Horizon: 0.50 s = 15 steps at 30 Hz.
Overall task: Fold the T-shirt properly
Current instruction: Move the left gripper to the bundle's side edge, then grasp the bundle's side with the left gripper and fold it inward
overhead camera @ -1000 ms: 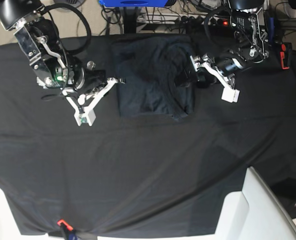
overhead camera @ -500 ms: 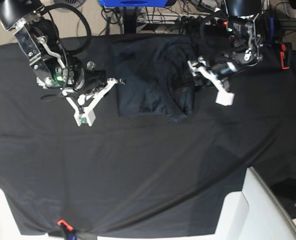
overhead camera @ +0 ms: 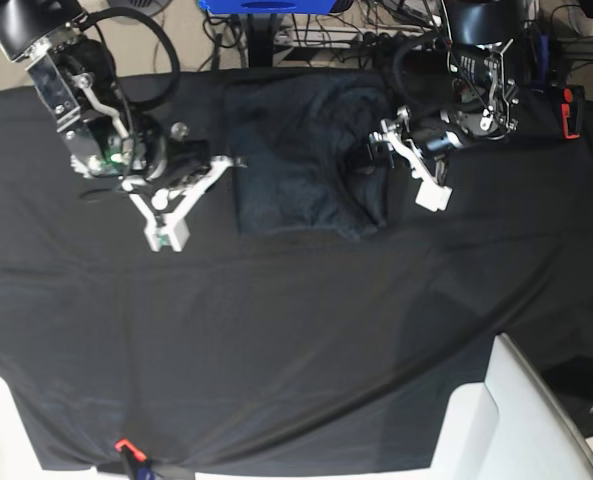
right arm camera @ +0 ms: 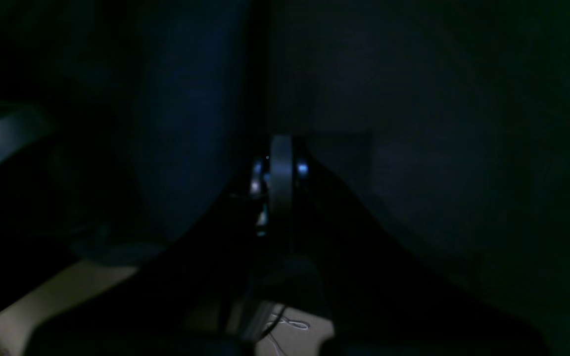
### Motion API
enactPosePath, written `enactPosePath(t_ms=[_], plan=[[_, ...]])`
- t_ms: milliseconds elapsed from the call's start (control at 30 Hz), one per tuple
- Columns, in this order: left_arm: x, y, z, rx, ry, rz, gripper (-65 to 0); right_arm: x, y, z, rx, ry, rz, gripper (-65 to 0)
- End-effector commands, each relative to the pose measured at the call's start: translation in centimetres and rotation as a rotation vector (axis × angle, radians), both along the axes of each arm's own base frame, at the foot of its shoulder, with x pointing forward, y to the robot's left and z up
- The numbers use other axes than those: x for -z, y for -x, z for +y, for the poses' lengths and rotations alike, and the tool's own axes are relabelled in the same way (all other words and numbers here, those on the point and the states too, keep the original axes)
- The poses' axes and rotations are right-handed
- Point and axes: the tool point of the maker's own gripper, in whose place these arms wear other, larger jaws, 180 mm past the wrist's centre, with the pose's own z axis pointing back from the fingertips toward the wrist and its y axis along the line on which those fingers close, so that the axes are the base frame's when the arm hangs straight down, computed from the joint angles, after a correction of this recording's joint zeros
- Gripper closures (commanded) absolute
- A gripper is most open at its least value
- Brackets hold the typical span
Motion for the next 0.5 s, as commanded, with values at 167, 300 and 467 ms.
enactPosePath(t_ms=[167, 300, 467], plan=[[-0.3, 0.1, 1.6, 0.167, -0.140, 0.031, 0.0, -0.5, -1.1, -0.9, 0.022, 0.011, -0.032, 0.0], [-1.7, -1.2, 1.8, 0.307, -0.223, -0.028, 0.0, -0.6, -1.2, -0.8, 0.024, 0.007, -0.038, 0.0], [-1.9, -1.6, 1.5, 0.560, -0.338, -0.041, 0.0, -0.7, -1.7, -0.9, 0.039, 0.004, -0.079, 0.0]])
